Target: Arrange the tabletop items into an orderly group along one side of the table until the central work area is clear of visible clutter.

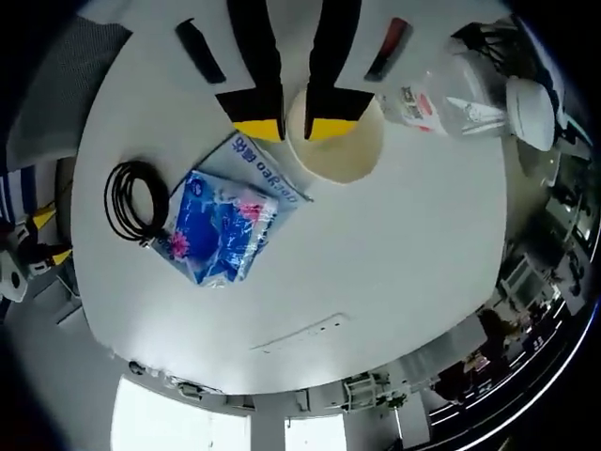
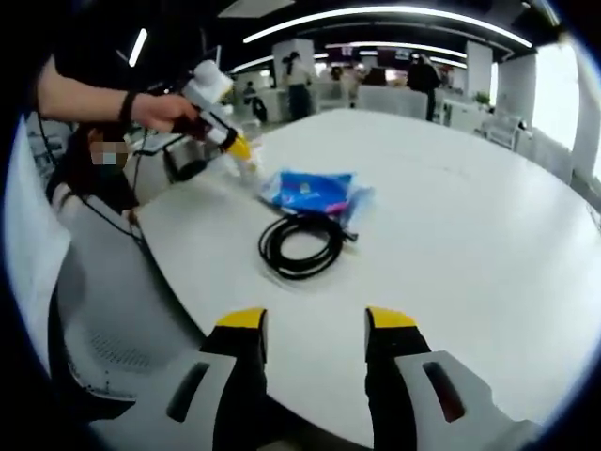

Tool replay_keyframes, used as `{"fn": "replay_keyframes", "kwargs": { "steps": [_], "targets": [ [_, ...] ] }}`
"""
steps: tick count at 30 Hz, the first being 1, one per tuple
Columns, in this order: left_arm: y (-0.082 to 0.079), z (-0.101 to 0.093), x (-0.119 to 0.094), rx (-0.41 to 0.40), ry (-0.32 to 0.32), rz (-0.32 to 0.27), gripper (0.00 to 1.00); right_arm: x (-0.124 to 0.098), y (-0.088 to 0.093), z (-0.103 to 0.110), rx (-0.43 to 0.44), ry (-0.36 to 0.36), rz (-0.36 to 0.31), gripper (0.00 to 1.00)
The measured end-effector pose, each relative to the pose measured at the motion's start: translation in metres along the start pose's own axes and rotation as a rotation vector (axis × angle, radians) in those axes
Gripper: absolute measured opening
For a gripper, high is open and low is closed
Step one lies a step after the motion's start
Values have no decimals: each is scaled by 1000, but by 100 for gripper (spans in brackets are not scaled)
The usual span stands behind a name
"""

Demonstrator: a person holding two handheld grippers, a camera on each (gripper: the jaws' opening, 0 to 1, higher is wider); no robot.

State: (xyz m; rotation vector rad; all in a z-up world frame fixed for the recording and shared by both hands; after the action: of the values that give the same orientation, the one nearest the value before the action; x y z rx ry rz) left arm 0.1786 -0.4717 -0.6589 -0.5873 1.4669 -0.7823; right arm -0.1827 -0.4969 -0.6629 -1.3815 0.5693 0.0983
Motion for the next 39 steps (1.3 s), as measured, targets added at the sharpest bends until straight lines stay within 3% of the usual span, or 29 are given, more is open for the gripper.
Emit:
{"fn": "replay_keyframes", "kwargs": {
  "steps": [15, 34, 39],
  "targets": [
    [6, -3, 4, 37, 17, 12, 0, 2, 0, 0, 11, 5, -6, 39],
    [-1, 6, 12, 54, 6, 0, 0, -4, 4, -3, 26, 24, -8, 38],
    [-1, 5, 11, 66, 9, 1, 4, -4, 4, -3, 27, 24, -7, 38]
  ]
}}
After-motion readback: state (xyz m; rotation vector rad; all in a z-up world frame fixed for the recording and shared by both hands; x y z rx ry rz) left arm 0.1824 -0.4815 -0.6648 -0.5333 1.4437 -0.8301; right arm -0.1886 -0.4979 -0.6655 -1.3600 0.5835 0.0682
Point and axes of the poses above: the point that each gripper's makers call its tool centre point, and the gripper's own axes: x roughly forward along the fingers, z roughly to its left, y roughly out of its underside, the point moved 4 cm from there along -x, roughly backward along the fingers, and after that the axes turned 15 degrees about -z, right-handed, at the moved point
